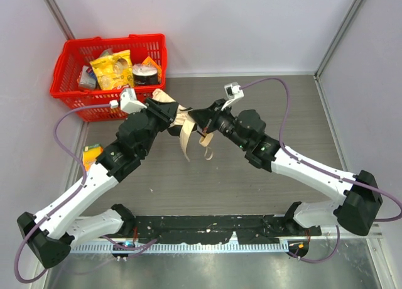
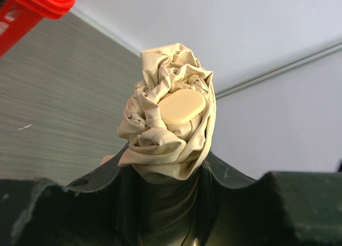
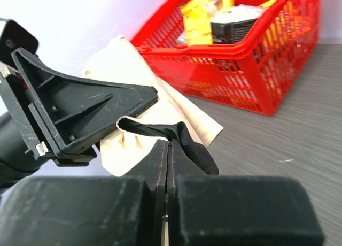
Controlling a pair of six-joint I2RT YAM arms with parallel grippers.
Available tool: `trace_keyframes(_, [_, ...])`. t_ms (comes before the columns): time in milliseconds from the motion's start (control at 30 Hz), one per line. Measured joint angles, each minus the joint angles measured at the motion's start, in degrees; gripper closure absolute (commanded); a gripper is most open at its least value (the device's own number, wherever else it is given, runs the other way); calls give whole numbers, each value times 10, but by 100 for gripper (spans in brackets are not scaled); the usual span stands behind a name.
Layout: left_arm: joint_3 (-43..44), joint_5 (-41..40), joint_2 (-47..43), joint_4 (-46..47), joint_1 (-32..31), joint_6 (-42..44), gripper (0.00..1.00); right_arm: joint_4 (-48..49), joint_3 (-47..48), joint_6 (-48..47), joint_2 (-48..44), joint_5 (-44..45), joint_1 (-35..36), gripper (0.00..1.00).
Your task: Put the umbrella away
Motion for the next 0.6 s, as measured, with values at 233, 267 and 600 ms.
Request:
trace_keyframes(233, [-58,39,-31,104,5,35,100,-18,17,71,-2,-191,-74,99])
trace_keyframes(267, [-77,50,-39,127,5,47,100,-32,23,71,-3,-215,-83,99])
trace_keyframes(600, [-189,176,-103,271,6,156,100,-181,86,-2,-4,-409,-139,99])
